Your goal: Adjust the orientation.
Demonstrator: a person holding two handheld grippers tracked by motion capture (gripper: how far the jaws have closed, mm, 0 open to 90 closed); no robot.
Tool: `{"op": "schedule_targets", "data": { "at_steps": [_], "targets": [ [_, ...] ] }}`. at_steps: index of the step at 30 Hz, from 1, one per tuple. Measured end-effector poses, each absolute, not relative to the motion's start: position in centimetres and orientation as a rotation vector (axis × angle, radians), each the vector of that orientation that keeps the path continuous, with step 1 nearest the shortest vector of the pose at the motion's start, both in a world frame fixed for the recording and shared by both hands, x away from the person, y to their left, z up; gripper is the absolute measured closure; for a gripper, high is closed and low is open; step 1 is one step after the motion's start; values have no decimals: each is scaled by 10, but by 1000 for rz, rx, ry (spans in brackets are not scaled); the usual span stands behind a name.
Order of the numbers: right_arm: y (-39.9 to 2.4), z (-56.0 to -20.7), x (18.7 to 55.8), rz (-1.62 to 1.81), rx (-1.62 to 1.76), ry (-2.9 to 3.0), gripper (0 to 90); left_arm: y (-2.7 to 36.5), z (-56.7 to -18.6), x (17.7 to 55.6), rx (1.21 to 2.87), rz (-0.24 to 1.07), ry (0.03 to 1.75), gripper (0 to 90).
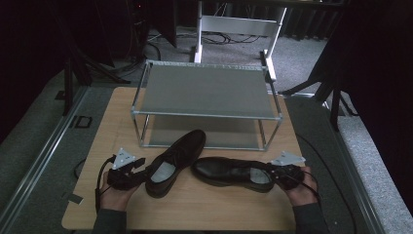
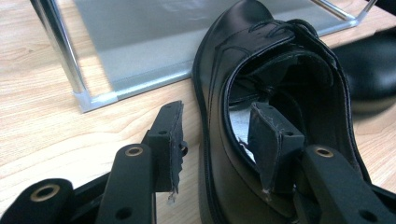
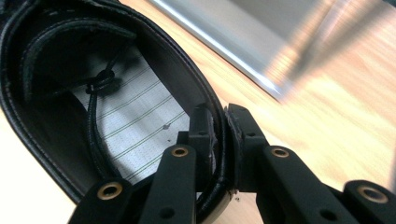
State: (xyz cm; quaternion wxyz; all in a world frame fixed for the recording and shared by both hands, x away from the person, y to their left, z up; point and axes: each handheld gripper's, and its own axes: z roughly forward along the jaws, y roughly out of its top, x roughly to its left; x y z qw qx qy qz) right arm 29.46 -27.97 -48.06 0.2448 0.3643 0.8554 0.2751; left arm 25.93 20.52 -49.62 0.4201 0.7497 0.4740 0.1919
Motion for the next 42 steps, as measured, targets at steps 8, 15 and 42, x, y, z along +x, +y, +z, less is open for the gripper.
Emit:
{"op": "schedule_targets", "data": {
  "at_steps": [8, 15, 42],
  "targets": [
    [-311, -484, 277, 731, 1196, 2203, 805, 204, -497, 259, 1890, 474, 1181, 554],
    [-310, -482, 265, 695, 1238, 2156, 762, 207, -496, 257, 1887, 472, 1177, 547],
    [-317, -478, 271, 791, 1298, 2161, 708, 207, -533, 318, 2016, 325, 1052, 758]
  ]
}}
